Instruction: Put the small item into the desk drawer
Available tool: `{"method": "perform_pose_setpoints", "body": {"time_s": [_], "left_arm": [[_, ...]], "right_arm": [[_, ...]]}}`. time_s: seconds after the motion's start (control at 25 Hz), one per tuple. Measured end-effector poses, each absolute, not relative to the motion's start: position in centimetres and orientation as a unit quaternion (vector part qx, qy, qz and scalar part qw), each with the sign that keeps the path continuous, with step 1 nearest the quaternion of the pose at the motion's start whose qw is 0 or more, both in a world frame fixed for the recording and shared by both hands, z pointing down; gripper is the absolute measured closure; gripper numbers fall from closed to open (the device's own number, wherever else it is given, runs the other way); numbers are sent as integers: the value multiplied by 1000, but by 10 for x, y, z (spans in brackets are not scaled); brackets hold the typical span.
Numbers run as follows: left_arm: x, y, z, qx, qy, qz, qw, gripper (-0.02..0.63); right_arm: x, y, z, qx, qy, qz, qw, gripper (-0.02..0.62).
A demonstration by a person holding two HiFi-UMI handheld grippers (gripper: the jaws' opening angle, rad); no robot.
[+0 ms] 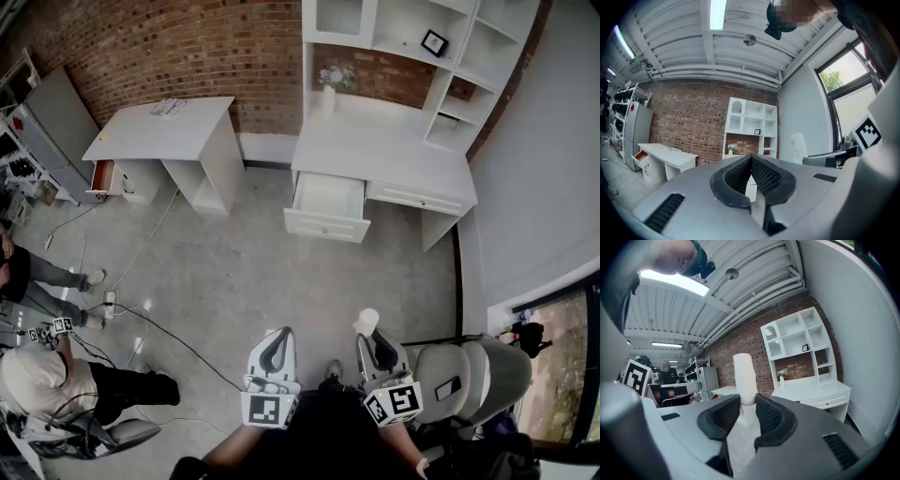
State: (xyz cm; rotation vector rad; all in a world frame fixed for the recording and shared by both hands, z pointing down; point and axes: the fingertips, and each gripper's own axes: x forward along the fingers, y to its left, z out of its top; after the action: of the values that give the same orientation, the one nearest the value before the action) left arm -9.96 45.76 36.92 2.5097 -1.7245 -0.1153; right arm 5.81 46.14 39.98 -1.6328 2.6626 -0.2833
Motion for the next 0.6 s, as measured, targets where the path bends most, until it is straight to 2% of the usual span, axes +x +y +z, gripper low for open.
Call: {"method": "perform_pose_setpoints", "body": {"time_s": [0.36, 0.6], "left_arm": [[-96, 447, 376, 828, -560, -11, 31, 581], [-85, 442, 373, 823, -566, -22, 44, 581]], "right_arm": [[64, 451, 399, -522, 848, -93, 2, 474], [73, 446, 401, -520, 848, -98, 10, 474]]}}
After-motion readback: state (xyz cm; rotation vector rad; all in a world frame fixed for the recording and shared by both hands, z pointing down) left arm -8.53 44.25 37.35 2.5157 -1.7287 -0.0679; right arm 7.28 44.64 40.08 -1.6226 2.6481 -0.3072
